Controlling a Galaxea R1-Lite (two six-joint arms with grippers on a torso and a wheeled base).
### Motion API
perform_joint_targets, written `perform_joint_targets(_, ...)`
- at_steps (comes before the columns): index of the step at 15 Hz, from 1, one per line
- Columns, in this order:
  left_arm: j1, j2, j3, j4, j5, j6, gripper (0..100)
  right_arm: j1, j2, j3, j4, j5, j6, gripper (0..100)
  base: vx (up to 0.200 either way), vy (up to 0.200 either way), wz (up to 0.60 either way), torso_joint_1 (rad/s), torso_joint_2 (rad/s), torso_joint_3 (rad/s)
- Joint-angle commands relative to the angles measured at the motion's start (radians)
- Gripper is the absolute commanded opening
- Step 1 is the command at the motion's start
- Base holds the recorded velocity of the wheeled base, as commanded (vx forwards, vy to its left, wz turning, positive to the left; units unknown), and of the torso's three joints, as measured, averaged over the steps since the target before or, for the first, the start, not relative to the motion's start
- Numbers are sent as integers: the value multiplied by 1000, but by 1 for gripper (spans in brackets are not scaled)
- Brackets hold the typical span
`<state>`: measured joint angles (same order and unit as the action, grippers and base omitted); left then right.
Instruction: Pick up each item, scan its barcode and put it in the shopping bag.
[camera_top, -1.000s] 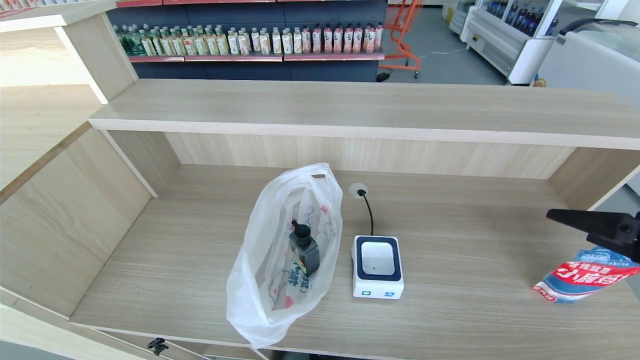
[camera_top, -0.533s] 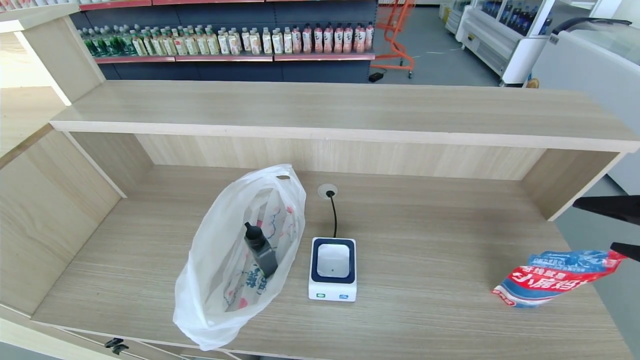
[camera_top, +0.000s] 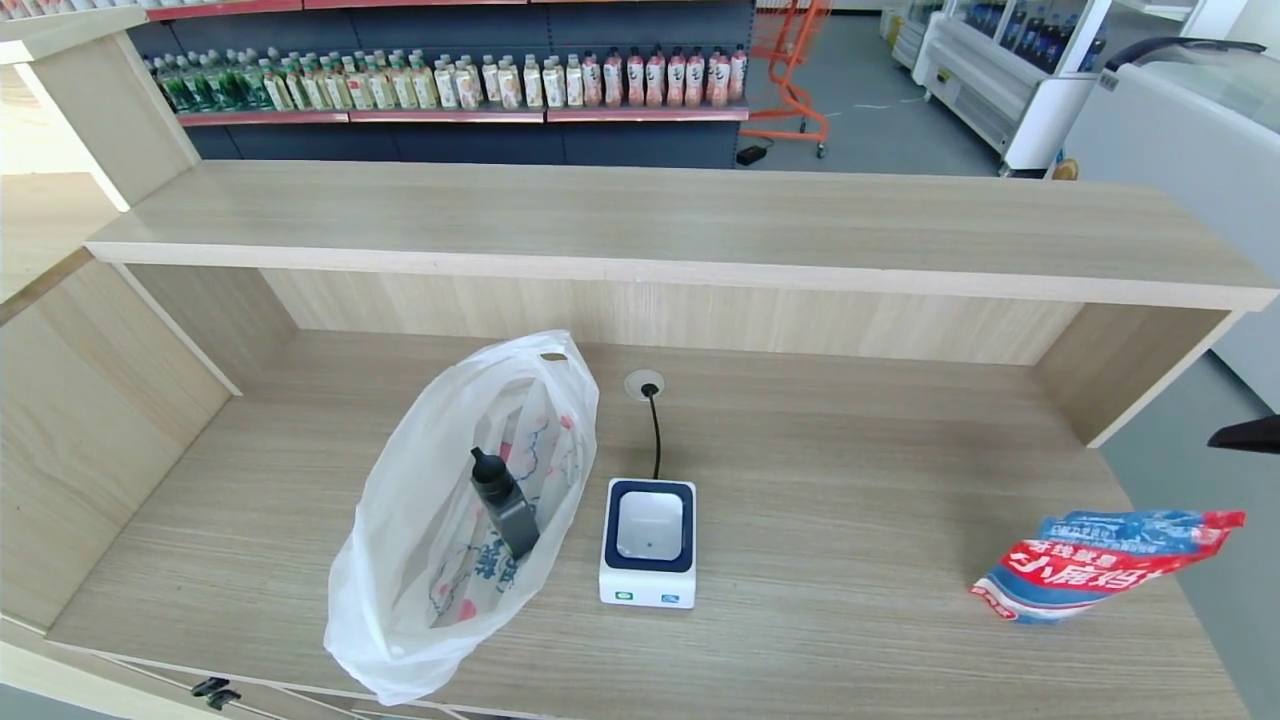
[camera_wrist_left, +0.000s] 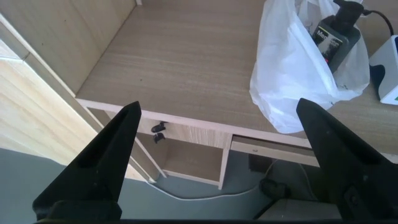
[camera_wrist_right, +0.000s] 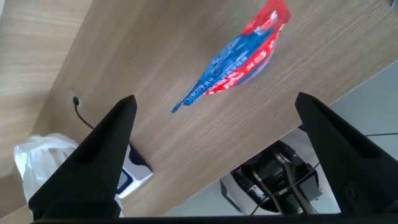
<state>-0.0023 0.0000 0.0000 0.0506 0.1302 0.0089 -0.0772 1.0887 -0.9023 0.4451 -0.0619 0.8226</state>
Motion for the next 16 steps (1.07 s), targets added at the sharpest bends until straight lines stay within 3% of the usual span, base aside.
perform_joint_targets(1, 1, 2, 0, 0, 0, 0, 100, -50, 62, 13, 1, -18, 9, 100, 0, 0, 0, 0, 0, 0)
perform_joint_targets(6, 1, 2, 0, 0, 0, 0, 100, -65, 290, 10, -11, -26, 3, 100, 0, 0, 0, 0, 0, 0)
perform_joint_targets(12, 1, 2, 0, 0, 0, 0, 100, 5, 537, 77, -238, -19, -125, 100, 0, 0, 0, 0, 0, 0)
perform_joint_targets(13, 1, 2, 0, 0, 0, 0, 100, 24, 559, 79, -255, -24, -126, 0, 0, 0, 0, 0, 0, 0)
perform_joint_targets(16, 1, 2, 0, 0, 0, 0, 100, 88, 639, 80, -339, -64, -128, 0, 0, 0, 0, 0, 0, 0)
